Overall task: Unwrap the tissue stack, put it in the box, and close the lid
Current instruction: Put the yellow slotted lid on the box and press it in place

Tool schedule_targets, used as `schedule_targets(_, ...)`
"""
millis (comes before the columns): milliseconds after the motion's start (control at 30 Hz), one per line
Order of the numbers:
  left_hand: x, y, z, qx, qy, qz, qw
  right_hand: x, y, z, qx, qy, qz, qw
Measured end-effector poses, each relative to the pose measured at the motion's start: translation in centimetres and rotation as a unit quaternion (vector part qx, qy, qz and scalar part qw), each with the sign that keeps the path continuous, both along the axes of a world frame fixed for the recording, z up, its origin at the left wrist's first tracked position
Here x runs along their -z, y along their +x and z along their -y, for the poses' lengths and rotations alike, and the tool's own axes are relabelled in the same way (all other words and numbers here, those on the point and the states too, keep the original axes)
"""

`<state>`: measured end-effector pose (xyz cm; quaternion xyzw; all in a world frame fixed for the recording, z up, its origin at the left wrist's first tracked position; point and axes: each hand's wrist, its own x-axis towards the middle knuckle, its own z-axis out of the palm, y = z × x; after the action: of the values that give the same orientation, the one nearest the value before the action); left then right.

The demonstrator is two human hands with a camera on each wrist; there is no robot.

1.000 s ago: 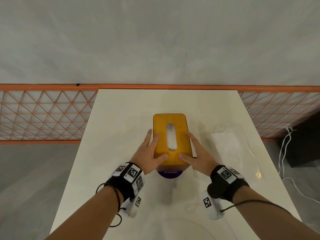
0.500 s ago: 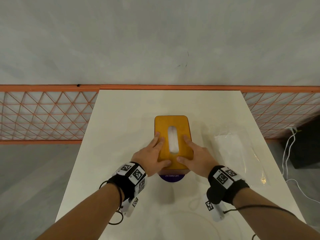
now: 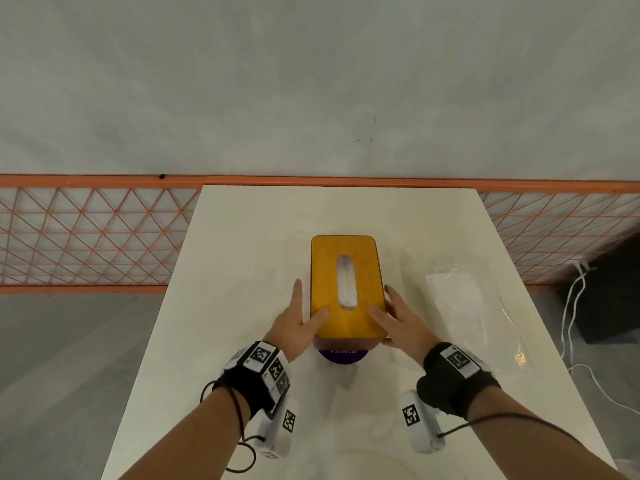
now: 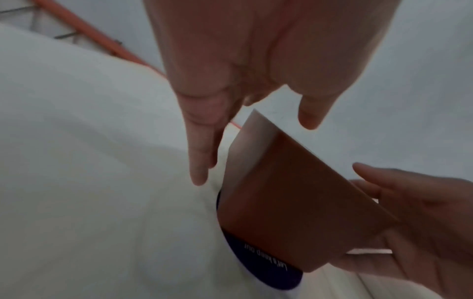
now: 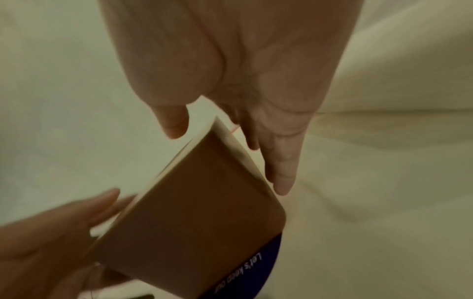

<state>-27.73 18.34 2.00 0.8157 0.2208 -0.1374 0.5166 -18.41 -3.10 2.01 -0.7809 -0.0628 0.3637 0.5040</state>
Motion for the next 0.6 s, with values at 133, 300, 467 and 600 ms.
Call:
schedule_targets(133, 2.1, -0.9, 0.1, -0.029, -0.155, -0.032, 0.987, -0.1, -0.5, -0.1, -0.014, 0.069, -0.048, 0.996)
schedule_targets(300, 2.6, -1.5, 0.1, -0.022, -0.222, 0.009, 0.975, 0.8, -0.6, 1.0, -0.015, 0.104, -0.063, 0.993)
schedule_targets(467, 2.7, -1.6, 0.0, -0.015, -0.196, 0.004, 0.981, 0.5, -0.3, 1.0, -0.028, 0.094, -0.04, 0.994)
schedule_targets(600, 3.1, -1.7, 0.0, -0.014, -0.196, 0.003, 0.981, 0.4, -0.4, 0.9, -0.036, 0.096, -0.039, 0.994)
